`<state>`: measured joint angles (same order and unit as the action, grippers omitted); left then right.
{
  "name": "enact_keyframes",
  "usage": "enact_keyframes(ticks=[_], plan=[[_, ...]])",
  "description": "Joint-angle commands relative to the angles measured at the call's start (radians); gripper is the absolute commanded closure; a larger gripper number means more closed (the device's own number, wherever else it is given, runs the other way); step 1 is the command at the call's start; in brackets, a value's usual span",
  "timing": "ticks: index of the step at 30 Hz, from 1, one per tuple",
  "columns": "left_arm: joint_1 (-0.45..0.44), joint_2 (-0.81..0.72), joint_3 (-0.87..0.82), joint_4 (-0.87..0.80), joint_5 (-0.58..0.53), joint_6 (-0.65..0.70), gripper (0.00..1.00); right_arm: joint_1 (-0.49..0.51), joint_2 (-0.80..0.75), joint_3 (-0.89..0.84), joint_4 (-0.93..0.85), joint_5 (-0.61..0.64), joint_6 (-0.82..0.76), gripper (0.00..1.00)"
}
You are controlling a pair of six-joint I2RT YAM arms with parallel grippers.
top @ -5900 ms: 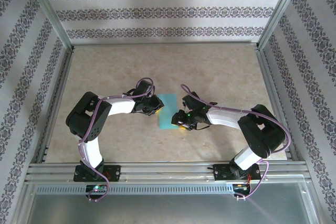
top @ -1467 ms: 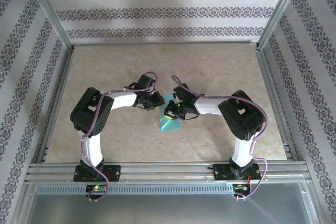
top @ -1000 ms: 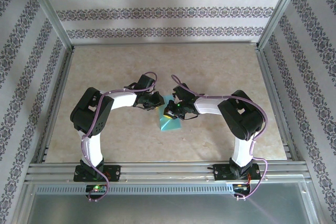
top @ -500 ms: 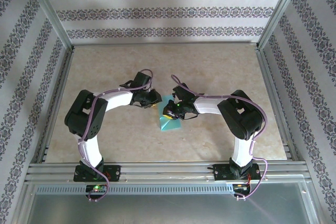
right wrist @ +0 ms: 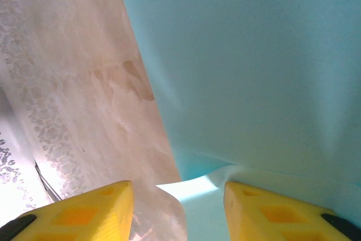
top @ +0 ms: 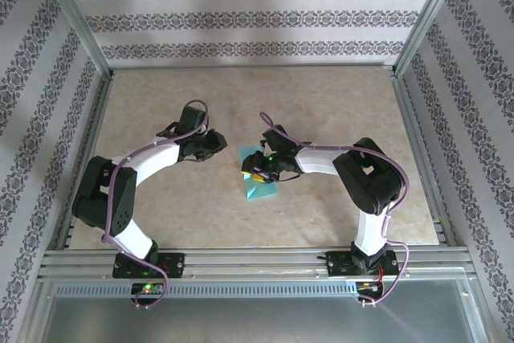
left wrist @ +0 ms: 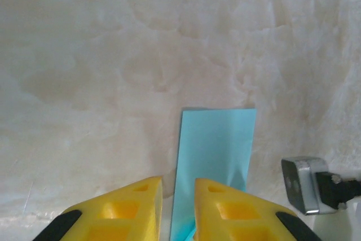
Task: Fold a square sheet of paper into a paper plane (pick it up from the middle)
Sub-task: Fold the triangle a second time at the center of the table.
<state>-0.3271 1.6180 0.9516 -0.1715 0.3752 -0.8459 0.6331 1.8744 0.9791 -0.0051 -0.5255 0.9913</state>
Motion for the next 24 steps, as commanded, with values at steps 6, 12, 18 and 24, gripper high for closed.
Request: enact_keyframes(ticks=[6,12,18,24], plan=[[-0.065,-0.011,-0.041,0.047,0.096,-0.022,0.81,0.005,0.032,-0.024,-0.067,0.057,-0.014,0.64],[-0.129,0.021,-0.071,0.099,0.144,-0.044,0.85,0.004,0.034,-0.022,-0.097,0.072,-0.026,0.82],[-0.21,0.072,-0.071,0.12,0.147,-0.055,0.92,0.004,0.044,-0.013,-0.119,0.074,-0.031,0.94],[-0.224,0.117,-0.061,0.089,0.082,-0.055,0.97,0.003,0.037,-0.016,-0.123,0.073,-0.035,0.97]])
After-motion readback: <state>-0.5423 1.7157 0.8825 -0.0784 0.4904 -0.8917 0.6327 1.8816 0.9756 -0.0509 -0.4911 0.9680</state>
